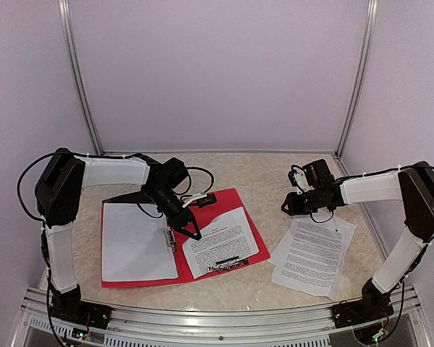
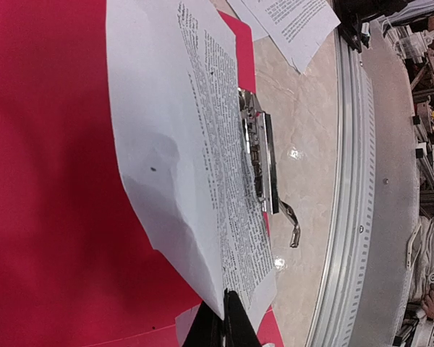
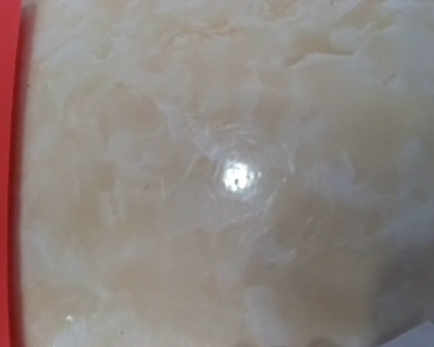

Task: Put the files into the folder
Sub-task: Insert the file into the spring clip on the folder.

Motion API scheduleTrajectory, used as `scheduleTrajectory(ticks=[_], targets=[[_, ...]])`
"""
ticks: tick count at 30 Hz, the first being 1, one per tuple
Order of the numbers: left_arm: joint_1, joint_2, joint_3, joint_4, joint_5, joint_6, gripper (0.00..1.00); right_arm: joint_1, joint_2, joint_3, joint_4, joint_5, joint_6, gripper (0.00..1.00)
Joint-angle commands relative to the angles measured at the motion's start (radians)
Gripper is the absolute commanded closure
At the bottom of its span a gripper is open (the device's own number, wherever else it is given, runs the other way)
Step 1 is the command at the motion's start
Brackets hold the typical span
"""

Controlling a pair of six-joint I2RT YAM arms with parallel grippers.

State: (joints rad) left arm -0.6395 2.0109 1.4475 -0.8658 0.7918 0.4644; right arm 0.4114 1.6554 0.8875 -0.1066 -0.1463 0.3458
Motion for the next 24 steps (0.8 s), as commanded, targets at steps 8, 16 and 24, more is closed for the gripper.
scheduleTrajectory(ticks=[8, 16, 24], targets=[[-0.026, 0.058, 0.018, -0.023, 0.020, 0.025, 0.91, 0.019, 0.018, -0.005, 0.012, -0.010, 0.010, 0.70], [-0.033, 0.050, 0.042, 0.004, -0.013, 0.010, 0.69, 0.029, 0.017, -0.001, 0.006, 0.002, 0.011, 0.70], [-0.053, 0.094, 0.135, -0.054, -0.054, 0.023, 0.66, 0.039, 0.010, -0.012, 0.005, 0.004, 0.013, 0.70]])
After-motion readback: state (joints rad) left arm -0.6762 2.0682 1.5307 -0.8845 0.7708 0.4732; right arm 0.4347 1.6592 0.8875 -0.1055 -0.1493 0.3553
